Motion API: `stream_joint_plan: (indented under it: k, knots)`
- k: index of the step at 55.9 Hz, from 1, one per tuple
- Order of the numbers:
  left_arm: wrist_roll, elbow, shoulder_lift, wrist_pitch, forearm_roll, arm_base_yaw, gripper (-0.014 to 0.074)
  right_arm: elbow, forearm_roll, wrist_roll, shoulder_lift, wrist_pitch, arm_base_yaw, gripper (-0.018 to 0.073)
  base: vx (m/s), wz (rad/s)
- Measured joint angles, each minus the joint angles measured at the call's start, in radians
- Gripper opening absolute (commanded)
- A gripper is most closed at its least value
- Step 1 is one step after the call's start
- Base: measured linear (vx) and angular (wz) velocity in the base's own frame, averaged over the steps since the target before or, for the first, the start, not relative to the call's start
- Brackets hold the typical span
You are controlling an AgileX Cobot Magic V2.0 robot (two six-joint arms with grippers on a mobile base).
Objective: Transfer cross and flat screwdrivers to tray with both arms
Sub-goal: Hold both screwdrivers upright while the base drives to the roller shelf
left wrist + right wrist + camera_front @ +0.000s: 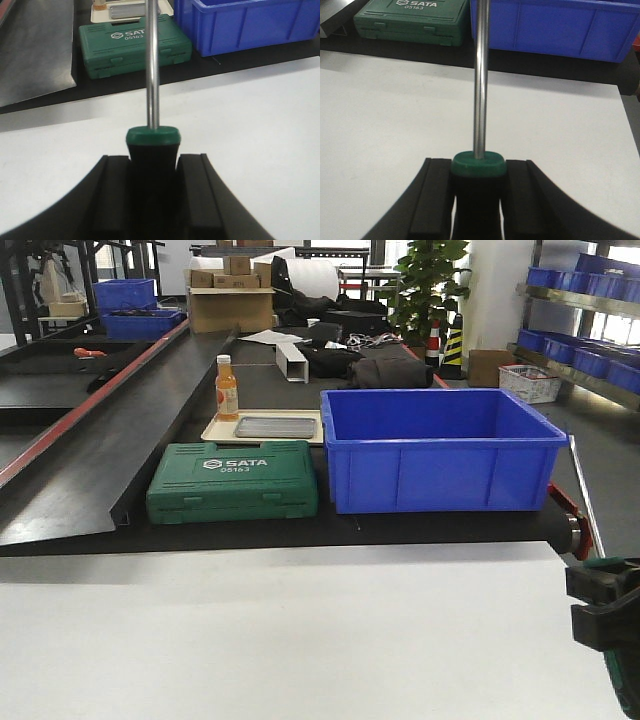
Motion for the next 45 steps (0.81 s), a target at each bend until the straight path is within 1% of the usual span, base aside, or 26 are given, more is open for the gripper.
stream_joint_plan:
  k: [11,21,32,45]
  knots:
    - [0.0,0.0,0.0,0.0,0.0,0.0,0.0,0.0,0.0,0.0,0.0,0.0,0.001,-0.0008,-0.21,-0.09]
    - [0.0,0.0,0.0,0.0,0.0,0.0,0.0,0.0,0.0,0.0,0.0,0.0,0.001,-0.0008,-0.21,-0.28]
    - [0.0,0.0,0.0,0.0,0.0,0.0,0.0,0.0,0.0,0.0,0.0,0.0,0.001,-0.0008,-0.21,-0.5]
    - [0.0,0.0,0.0,0.001,0.0,0.0,0.0,0.0,0.0,0.0,0.0,0.0,0.001,-0.0008,-0.2,-0.67]
